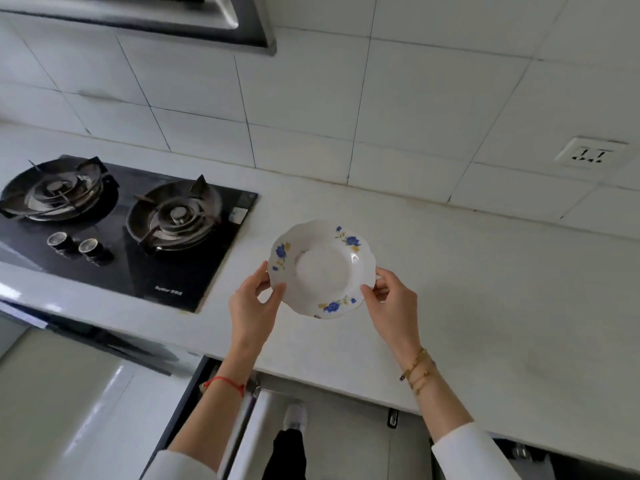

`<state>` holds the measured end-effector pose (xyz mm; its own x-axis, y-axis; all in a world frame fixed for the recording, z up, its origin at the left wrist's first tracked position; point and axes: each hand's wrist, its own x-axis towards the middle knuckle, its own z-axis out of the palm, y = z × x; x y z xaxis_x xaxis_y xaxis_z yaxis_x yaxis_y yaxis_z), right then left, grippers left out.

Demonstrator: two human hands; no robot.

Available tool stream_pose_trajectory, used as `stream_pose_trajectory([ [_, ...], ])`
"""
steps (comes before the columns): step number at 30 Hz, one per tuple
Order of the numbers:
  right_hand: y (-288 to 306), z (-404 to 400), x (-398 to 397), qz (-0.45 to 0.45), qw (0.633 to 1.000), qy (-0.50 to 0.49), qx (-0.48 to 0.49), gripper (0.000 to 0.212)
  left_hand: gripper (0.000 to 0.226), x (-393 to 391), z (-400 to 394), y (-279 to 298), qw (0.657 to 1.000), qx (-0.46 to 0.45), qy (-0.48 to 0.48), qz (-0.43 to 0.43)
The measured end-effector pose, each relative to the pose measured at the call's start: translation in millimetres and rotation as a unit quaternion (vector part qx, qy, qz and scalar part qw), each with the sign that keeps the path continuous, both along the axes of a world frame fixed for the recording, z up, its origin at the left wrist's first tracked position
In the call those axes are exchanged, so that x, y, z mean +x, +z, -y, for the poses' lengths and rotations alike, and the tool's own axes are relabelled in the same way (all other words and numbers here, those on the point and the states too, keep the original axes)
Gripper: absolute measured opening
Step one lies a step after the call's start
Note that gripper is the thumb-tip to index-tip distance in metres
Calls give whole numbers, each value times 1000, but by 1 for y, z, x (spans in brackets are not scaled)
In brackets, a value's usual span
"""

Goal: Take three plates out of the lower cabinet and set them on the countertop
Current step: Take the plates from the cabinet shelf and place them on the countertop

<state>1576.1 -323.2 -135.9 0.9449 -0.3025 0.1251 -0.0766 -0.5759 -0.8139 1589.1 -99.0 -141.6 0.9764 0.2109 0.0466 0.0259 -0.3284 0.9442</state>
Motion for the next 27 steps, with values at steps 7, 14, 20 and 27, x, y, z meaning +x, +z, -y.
stream_pose_trajectory([
  [7,-18,-17,100,-46,998,-36,-2,18,49,115,-12,-20,998,39,-42,-38],
  [14,-39,-29,197,-93,995,-25,-20,7,50,215,-21,-51,994,58,-43,-85],
  [20,-63,-36,262,-122,991,-7,-48,9,48,276,-23,-75,990,91,-56,-90],
  [27,-86,-39,311,-151,988,7,-41,14,46,326,-28,-98,983,130,-77,-107],
])
